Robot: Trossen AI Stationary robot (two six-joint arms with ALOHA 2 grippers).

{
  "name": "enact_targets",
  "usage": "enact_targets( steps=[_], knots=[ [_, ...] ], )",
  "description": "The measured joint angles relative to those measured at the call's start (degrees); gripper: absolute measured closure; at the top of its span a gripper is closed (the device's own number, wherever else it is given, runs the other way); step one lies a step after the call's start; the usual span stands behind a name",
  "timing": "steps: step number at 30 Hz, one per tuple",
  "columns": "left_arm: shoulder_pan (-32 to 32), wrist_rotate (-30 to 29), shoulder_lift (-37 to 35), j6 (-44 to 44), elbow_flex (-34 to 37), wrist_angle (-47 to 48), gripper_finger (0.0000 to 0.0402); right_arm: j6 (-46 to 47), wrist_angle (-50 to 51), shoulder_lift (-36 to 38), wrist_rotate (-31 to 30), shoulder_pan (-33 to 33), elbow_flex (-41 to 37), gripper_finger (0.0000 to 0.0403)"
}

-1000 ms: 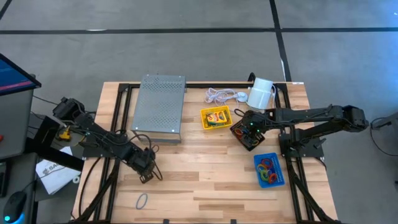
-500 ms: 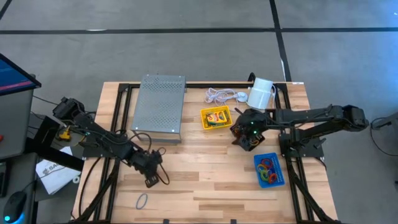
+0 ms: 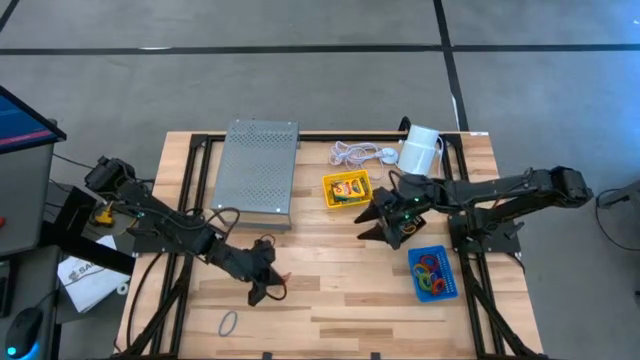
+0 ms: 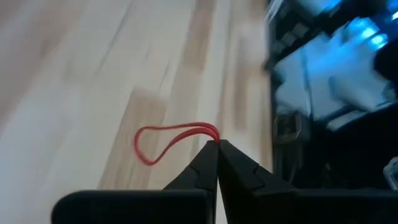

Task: Pick & Place Office Desk Supplies
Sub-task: Put the red rubber band into the black bin

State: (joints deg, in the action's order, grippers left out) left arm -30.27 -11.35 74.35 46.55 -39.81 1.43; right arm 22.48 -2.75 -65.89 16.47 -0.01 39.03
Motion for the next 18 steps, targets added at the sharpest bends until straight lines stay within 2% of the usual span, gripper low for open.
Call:
enact_targets(
  steps=[4,6,12,18],
  knots=[
    [3.03,-0.92,0.0,-8.06,0.0,-8.4,0.0401,-1.43,-9.66,0.0,-0.59,2.43,0.0,0.0133],
    [5.33,0.24,0.0,-12.0,0.0,-12.34,0.0401,-2.56,-11.08,0.0,-2.93,3.38,0.37,0.0133],
    [14.77,10.57,-0.01,-18.33,0.0,-20.1,0.0401,-10.5,-4.35,0.0,-15.55,6.9,4.31,0.0133],
    [22.58,19.7,-0.02,-19.32,0.0,-21.23,0.0401,-16.03,-4.12,-0.05,-22.49,9.49,6.94,0.0133]
  ],
)
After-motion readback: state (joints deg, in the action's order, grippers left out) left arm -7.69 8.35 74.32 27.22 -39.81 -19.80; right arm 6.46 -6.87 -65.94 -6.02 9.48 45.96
